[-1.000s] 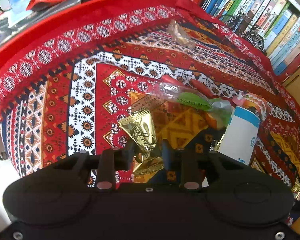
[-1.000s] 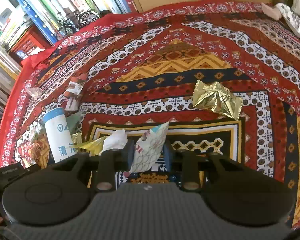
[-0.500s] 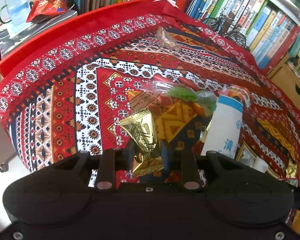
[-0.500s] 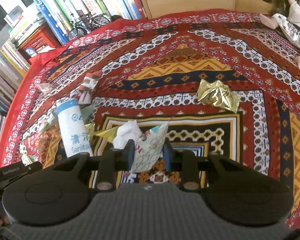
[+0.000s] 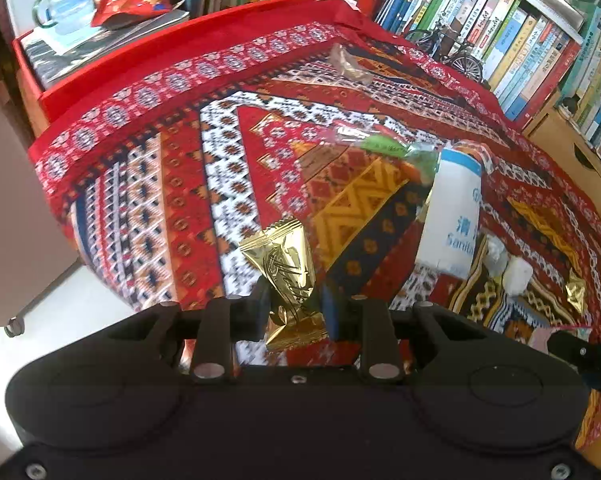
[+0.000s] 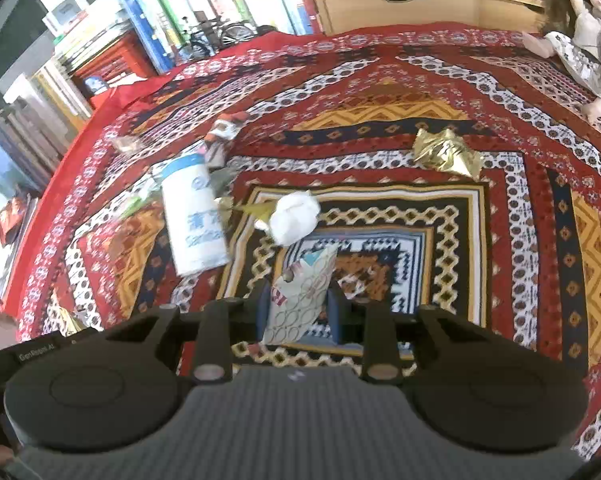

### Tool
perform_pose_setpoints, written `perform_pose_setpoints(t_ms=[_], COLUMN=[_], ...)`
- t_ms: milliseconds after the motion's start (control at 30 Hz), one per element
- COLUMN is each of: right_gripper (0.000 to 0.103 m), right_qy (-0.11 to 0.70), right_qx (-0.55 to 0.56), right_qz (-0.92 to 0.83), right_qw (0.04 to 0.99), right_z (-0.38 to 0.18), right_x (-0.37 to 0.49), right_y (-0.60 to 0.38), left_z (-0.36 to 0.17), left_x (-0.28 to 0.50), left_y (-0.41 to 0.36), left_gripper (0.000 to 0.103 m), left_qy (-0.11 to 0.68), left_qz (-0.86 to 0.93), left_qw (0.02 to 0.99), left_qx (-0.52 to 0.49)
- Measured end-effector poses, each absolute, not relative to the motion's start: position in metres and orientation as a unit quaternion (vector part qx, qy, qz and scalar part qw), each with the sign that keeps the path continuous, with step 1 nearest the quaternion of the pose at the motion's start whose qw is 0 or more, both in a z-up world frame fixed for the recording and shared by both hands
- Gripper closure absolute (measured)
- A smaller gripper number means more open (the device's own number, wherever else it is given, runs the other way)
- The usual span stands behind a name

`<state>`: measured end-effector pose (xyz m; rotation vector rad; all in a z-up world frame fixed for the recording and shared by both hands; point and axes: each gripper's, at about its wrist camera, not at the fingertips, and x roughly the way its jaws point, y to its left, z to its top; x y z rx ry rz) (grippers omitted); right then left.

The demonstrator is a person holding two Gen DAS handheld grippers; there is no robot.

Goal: Collect trash
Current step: 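Carry the gold foil and white paper over the black trash bin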

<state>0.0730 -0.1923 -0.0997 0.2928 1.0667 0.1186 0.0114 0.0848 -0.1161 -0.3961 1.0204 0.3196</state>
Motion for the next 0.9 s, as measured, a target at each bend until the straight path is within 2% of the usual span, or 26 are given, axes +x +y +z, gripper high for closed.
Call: perform_pose_setpoints(t_ms=[600,900], right_gripper=[0.069,0.069], right_qy=[0.509,0.527], right_qx=[0.088,0.068], right_qz=[0.128,0.167], right_qw=[0.847,0.83], right_z=[-0.082,-0.086], right_x=[0.007,-0.034], right_y=[-0.12,-0.081], left_z=[-0.11,-0.125], left_x=[-0.08,-0.129], left_y=[0.132,0.15], left_gripper=[0.078,0.078], left_qy=[0.494,0.534], left_qz=[0.163,0.155], left_qw=[0.832,0.812], left_qx=[-0.195,-0.181])
